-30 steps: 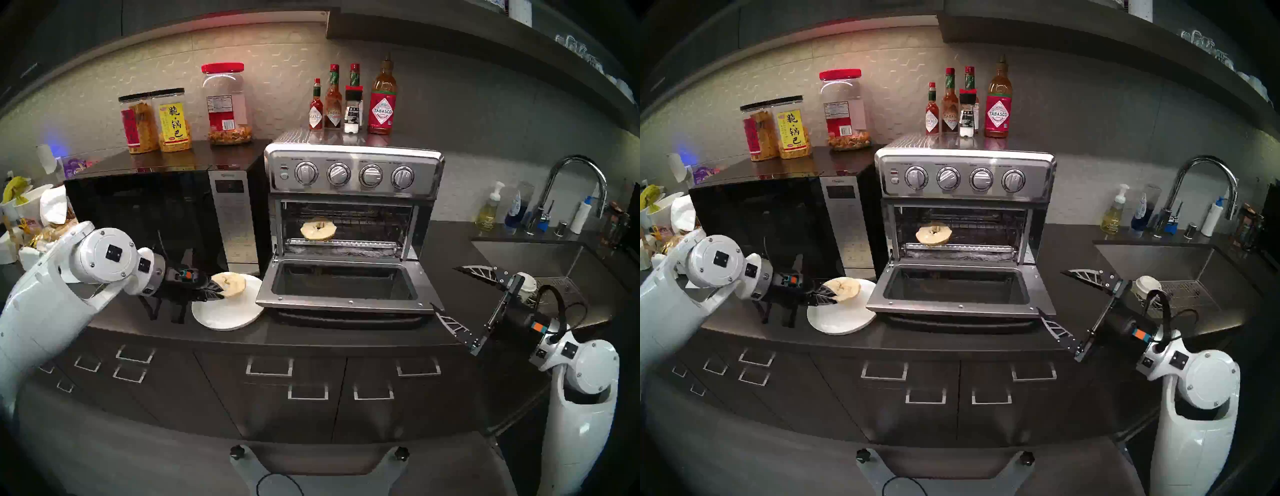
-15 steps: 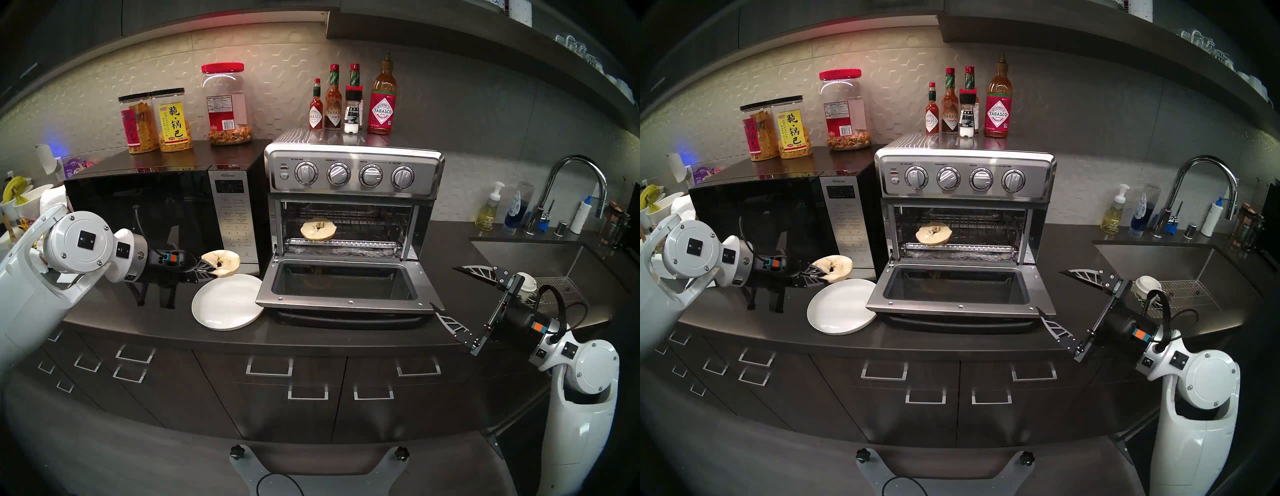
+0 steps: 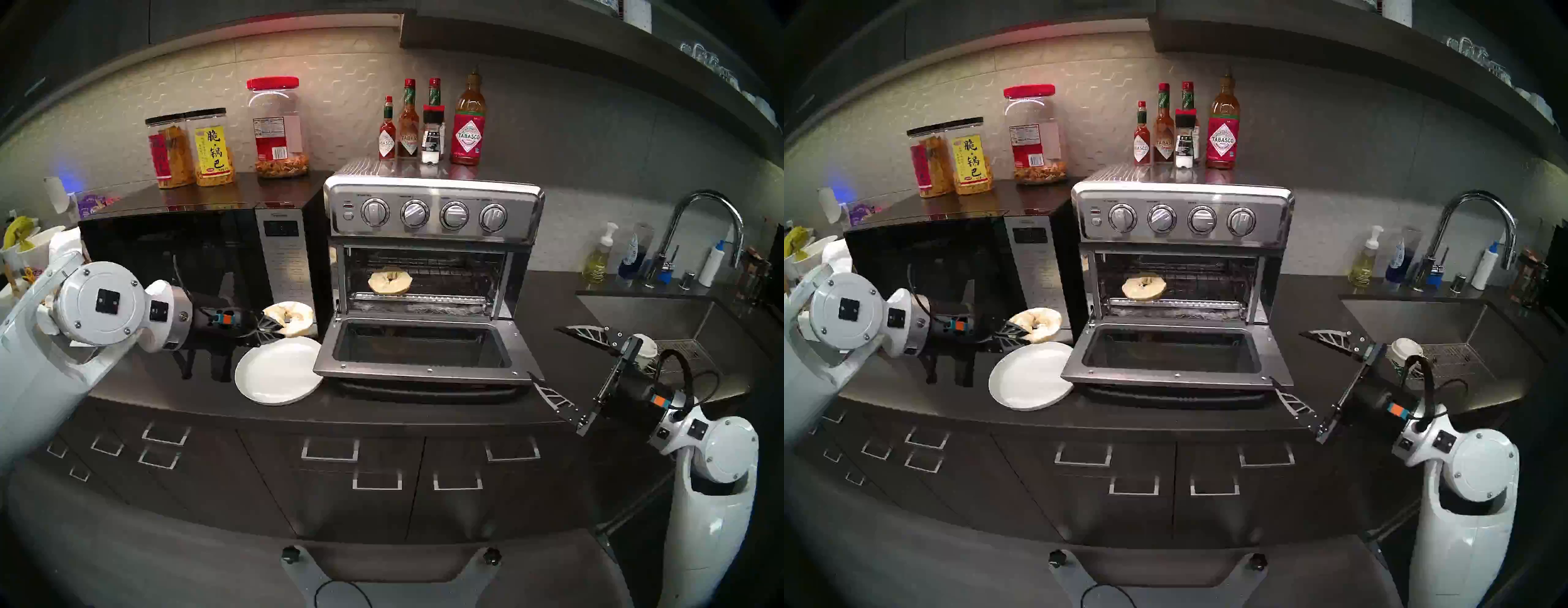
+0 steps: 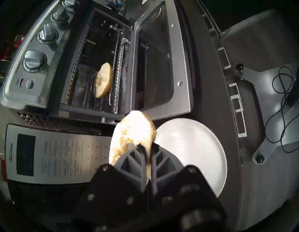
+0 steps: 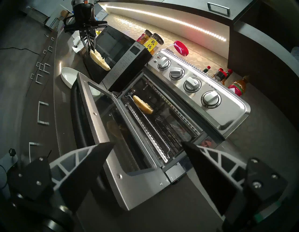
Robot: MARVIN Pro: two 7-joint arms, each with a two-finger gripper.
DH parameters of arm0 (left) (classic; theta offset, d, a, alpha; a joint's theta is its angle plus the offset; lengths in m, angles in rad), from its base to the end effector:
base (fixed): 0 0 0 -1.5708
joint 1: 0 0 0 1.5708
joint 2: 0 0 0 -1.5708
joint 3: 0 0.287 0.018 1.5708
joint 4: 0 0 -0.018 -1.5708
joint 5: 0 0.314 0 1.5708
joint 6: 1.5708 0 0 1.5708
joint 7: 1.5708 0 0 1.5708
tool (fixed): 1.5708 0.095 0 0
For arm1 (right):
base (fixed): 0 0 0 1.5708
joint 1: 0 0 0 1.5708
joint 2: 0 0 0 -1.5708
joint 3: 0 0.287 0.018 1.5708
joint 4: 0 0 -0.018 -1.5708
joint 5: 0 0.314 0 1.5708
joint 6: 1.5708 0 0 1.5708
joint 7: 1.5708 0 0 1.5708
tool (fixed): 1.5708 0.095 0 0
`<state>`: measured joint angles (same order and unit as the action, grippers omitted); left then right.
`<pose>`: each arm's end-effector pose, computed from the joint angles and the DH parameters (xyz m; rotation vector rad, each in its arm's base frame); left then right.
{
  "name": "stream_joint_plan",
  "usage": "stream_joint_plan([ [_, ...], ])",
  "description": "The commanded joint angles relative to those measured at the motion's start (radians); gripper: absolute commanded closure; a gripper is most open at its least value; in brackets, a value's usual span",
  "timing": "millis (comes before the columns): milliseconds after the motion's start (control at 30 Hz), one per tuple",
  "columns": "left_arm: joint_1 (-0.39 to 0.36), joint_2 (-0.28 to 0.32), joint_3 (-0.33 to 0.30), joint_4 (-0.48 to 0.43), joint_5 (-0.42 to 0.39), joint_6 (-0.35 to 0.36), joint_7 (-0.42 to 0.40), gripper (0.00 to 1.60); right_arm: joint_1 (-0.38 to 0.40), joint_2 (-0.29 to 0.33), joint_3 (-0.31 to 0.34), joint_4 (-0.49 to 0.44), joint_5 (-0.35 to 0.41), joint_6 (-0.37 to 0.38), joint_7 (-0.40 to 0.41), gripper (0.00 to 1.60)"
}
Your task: Open the oven and place the bagel inside on the rack
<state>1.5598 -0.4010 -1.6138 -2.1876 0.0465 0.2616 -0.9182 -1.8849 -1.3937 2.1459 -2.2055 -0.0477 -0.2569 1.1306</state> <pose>0.3446 0.0713 -0.0916 -1.6390 2.0694 -1.2285 0.2703 -0.1097 -0.1602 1.6426 1.5183 2.1214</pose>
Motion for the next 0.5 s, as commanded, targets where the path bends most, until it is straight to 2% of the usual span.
stream_joint_plan([
  [0, -0.101, -0.020, 0.056, -0.039, 0.016, 0.027, 0.026, 1.60, 0.006, 0.001, -0.001, -0.014, 0.009, 0.001, 0.002, 0.00],
  [133, -0.189, -0.046, 0.129, -0.037, 0.033, 0.042, 0.015, 1.60, 0.006, 0.001, -0.002, -0.014, 0.009, 0.001, 0.001, 0.00],
  [167, -0.165, -0.052, 0.107, -0.047, 0.036, 0.037, 0.025, 1.60, 0.006, 0.001, -0.002, -0.013, 0.008, 0.001, 0.001, 0.00],
  [233, -0.183, -0.067, 0.123, -0.049, 0.045, 0.041, 0.025, 1.60, 0.006, 0.001, -0.002, -0.013, 0.008, 0.001, 0.001, 0.00],
  [367, -0.221, -0.095, 0.161, -0.046, 0.062, 0.047, 0.022, 1.60, 0.006, 0.001, -0.002, -0.013, 0.008, 0.000, 0.001, 0.00],
  [467, -0.262, -0.137, 0.205, -0.044, 0.089, 0.049, 0.019, 1.60, 0.006, 0.001, -0.002, -0.013, 0.008, 0.000, 0.001, 0.00],
])
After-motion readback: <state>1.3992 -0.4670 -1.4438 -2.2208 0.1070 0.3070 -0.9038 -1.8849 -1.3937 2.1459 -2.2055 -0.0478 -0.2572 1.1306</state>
